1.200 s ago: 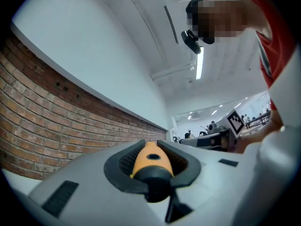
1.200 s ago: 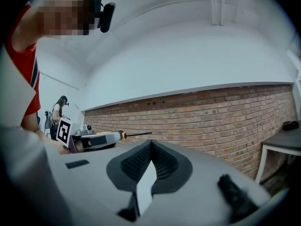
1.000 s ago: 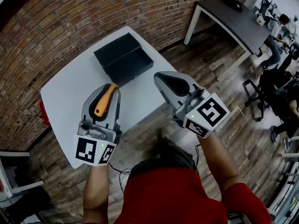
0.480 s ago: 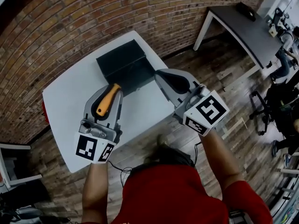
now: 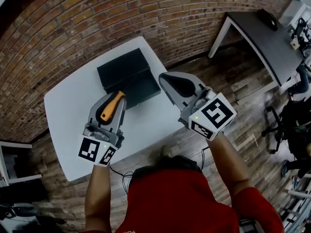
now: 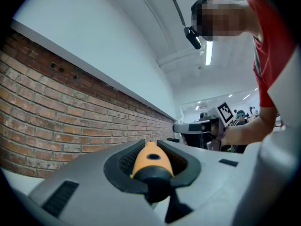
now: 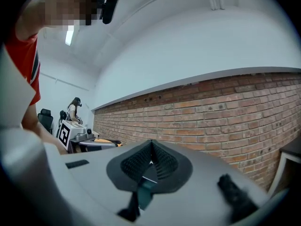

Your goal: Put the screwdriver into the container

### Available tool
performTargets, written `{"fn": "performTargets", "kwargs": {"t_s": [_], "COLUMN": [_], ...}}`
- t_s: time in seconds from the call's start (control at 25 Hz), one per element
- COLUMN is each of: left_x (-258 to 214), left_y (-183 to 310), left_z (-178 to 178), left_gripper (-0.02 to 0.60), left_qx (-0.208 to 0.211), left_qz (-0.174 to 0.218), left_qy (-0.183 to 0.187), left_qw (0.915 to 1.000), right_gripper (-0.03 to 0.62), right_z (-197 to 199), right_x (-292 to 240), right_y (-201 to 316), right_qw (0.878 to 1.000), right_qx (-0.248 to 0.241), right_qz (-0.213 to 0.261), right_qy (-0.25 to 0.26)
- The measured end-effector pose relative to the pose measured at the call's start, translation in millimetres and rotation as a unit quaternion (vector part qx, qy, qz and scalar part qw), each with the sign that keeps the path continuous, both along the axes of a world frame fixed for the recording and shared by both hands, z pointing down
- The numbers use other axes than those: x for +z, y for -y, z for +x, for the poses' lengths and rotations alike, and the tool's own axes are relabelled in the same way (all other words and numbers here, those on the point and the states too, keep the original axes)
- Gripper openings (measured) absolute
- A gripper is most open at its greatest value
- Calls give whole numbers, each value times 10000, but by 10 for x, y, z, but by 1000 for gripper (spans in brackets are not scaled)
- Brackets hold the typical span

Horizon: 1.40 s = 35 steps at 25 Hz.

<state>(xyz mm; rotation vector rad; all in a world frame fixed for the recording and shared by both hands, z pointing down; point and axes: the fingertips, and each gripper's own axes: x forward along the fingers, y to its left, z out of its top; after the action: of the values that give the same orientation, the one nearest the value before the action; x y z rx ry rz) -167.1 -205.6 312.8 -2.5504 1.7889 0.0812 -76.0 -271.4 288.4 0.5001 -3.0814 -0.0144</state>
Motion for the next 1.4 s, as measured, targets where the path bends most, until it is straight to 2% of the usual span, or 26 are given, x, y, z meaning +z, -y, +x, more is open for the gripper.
{"fn": "performTargets", "kwargs": {"t_s": [0.32,0.64,1.08,1.4], "left_x": [270,532,954,1314], "left_y": [289,521,789,946], "left_z": [1,-148,-169,-206], "left_gripper": [87,87,87,87], "left_qx": [-16,429,961,1185], "left_qz": [-327,-615,-1108,-1634], "left_qy": [342,649,1060,1365], "left_qw": [9989,9951,9835,9699], "right_gripper": [31,31,31,31], "right_z": [-88,-232,-242,-192], "right_x": [158,236,440,600], "right_y": [265,387,457,463], "right_qw": [9998,9993,9969,9948], "right_qx": [-148,110,477,647], "right_qz": [-65,-22,-219,-313], "right_qy": [-131,-353,-584,-726]}}
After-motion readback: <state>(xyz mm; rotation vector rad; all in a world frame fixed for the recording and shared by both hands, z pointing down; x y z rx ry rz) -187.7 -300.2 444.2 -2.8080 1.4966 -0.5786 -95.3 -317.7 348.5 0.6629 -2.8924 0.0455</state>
